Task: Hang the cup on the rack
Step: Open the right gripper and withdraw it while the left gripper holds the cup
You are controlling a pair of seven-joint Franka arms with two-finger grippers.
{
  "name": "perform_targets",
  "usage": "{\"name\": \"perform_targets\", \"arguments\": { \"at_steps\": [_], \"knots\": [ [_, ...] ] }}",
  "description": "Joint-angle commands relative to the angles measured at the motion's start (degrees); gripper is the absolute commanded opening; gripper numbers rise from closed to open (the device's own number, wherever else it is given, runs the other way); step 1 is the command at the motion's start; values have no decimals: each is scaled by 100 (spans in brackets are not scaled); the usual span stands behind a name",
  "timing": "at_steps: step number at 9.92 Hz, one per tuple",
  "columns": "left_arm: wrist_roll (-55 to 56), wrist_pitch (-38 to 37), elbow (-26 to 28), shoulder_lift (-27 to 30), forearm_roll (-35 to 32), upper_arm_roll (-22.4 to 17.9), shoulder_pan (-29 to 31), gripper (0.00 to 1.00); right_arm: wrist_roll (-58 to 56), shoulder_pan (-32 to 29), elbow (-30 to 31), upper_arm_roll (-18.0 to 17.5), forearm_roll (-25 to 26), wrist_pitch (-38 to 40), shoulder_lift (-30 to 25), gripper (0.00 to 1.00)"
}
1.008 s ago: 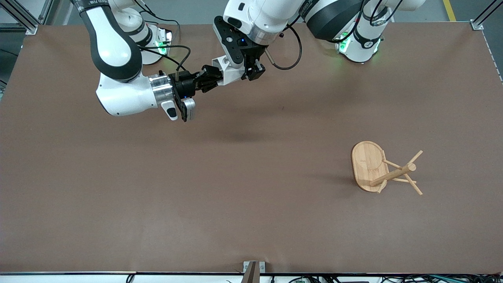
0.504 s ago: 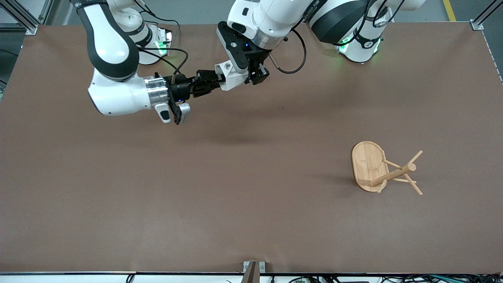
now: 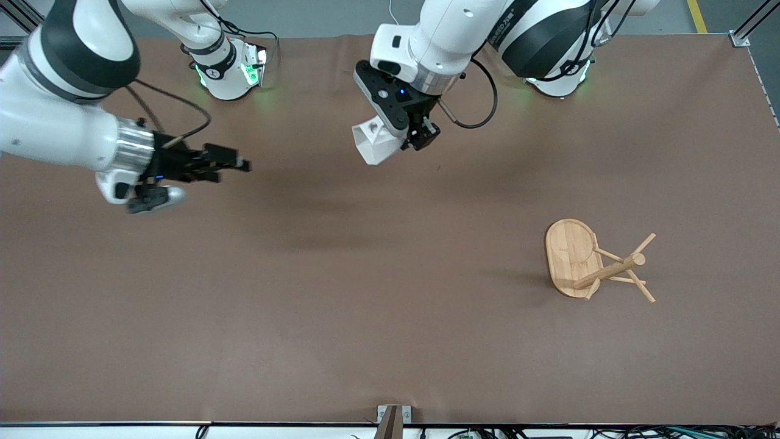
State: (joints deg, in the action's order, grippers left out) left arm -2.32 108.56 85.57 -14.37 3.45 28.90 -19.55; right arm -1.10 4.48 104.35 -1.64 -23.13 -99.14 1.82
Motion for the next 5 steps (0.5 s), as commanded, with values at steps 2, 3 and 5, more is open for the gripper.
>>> {"name": "perform_targets", "arguments": {
  "at_steps": [2, 3, 5],
  "knots": [
    [2012, -125, 91, -153, -616, 11, 169, 0, 162, -639, -737, -100, 1782, 428, -59, 100],
    [2060, -125, 100, -224, -626, 11, 388, 0, 197, -815, -984, -100, 2055, 761, -76, 100],
    [2035, -90, 283, -321, -617, 11, 749, 1, 215, -530, -1101, 292, 2303, 984, -356, 100]
  ]
}}
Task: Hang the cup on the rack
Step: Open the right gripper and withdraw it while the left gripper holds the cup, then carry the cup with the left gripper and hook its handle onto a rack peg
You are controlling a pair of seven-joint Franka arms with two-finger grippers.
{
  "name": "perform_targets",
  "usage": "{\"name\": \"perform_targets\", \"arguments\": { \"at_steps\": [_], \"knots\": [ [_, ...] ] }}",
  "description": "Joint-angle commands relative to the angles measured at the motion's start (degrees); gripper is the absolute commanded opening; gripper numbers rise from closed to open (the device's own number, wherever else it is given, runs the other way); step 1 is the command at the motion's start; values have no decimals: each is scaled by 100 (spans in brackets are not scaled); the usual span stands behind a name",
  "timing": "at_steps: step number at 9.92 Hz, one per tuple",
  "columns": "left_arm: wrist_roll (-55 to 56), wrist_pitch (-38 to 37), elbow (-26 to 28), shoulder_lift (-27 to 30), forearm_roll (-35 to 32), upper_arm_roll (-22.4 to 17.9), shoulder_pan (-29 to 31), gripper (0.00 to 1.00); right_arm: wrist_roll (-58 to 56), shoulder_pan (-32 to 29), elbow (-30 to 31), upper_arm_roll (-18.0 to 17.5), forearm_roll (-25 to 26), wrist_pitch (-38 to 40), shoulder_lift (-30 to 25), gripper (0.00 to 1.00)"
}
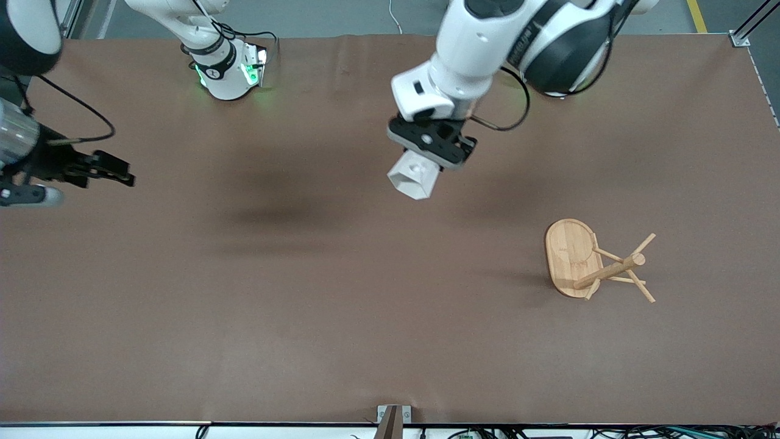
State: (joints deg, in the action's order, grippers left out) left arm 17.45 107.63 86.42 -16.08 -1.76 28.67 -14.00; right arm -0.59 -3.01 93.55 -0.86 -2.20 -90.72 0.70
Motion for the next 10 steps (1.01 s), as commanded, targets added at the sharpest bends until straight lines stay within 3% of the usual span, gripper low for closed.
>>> {"name": "perform_targets", "arguments": {
  "at_steps": [1, 3, 7, 10],
  "knots": [
    [-13, 82, 365, -141, -97, -45, 292, 1, 173, 474, -47, 713, 193, 299, -350, 100],
    [-721, 223, 743, -54, -88, -308, 433, 1, 190, 197, -450, 553, 210, 537, -325, 100],
    [-2042, 678, 2051, 657, -9, -476, 1293, 1, 96, 151, -478, 516, 228, 573, -333, 100],
    [-2114, 969, 2466, 772, 96, -748, 1496, 1, 59, 160, -566, 499, 369, 582, -316, 100]
  ]
}}
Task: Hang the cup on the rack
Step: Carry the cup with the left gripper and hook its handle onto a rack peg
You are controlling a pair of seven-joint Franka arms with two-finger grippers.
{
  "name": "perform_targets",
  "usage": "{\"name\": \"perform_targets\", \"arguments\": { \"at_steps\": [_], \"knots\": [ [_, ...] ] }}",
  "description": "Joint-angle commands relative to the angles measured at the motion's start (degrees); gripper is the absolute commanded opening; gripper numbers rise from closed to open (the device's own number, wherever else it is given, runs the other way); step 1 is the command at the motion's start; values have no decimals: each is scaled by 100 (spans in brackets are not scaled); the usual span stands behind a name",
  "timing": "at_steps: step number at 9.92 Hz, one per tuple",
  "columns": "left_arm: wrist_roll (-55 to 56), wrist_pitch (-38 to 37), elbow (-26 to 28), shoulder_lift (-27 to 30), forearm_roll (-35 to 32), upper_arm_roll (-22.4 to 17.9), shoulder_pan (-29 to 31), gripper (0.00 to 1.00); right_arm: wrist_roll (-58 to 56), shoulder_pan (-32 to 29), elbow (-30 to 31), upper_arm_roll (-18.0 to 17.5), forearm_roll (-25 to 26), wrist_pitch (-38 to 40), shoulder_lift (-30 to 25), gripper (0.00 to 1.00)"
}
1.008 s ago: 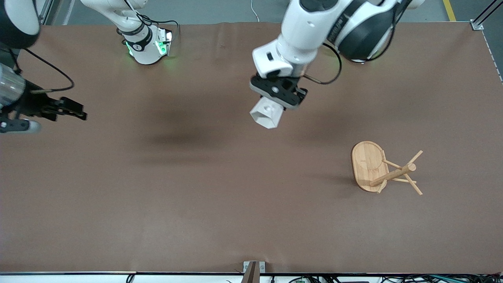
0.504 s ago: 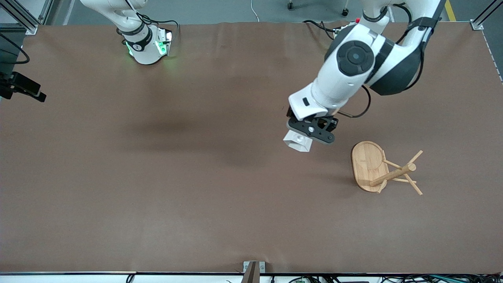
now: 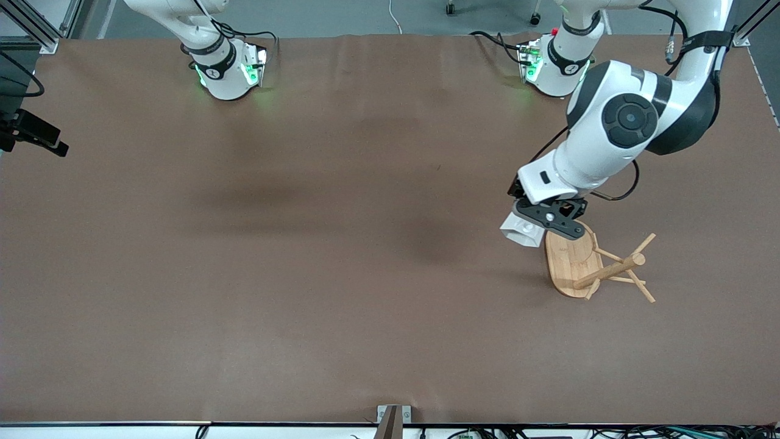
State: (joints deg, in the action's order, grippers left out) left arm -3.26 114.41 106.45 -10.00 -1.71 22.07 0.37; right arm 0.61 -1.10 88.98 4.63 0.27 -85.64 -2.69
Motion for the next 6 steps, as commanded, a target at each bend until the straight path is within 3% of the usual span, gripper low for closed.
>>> {"name": "perform_targets", "arguments": {
  "at_steps": [1, 6],
  "knots": [
    [-51, 414, 534, 156, 205, -289, 69, 1, -61, -31, -109, -50, 123, 74, 22, 100],
    [-60, 696, 570, 68, 644, -668, 192, 1, -61, -31, -231, -41, 140, 205, 40, 100]
  ]
}}
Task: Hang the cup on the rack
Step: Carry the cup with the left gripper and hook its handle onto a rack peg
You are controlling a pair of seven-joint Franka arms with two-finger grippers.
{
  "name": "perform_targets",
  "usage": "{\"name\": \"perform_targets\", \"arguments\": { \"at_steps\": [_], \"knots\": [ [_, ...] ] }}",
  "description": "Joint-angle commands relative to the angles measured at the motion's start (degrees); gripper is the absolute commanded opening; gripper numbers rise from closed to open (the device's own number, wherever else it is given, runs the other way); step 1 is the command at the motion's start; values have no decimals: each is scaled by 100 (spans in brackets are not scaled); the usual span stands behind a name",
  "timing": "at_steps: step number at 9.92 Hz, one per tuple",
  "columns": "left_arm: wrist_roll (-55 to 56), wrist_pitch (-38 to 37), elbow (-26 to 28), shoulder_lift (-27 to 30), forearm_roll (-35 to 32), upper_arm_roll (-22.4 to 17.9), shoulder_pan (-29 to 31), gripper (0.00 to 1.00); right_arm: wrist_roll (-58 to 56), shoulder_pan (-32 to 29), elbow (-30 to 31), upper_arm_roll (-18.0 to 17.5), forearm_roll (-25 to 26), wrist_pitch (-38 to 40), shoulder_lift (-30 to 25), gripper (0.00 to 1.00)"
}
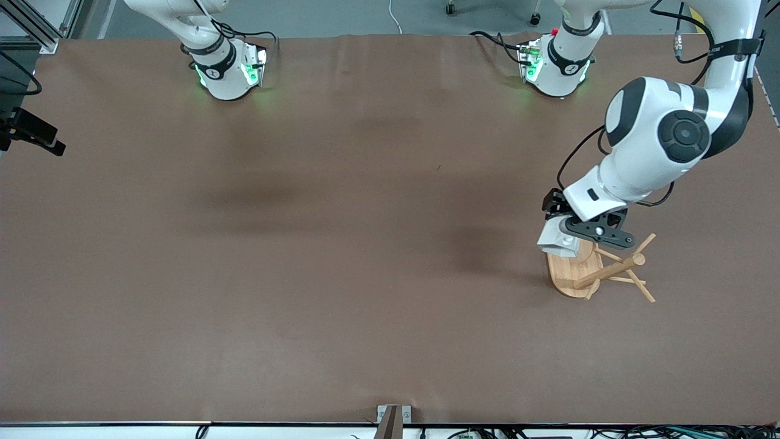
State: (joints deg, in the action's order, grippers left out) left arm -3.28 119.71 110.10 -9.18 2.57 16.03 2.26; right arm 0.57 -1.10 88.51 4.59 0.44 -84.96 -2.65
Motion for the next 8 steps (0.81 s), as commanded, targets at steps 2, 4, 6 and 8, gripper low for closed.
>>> {"name": "perform_targets", "arguments": {
  "at_steps": [2, 4, 6, 8],
  "knots": [
    [-58, 263, 161, -57, 226, -82, 11, 1, -22, -31, -212, -37, 115, 199, 36, 100],
    [-76, 281, 57, -145, 218, -205, 11, 1, -48, -48, -221, -37, 106, 199, 36, 100],
    [-94, 334, -49, -320, 226, -284, 11, 1, -57, -83, -221, -37, 62, 251, 45, 100],
    [-347, 369, -120, -400, 209, -328, 2, 1, -48, -92, -203, -19, 27, 260, 54, 100]
  ]
}}
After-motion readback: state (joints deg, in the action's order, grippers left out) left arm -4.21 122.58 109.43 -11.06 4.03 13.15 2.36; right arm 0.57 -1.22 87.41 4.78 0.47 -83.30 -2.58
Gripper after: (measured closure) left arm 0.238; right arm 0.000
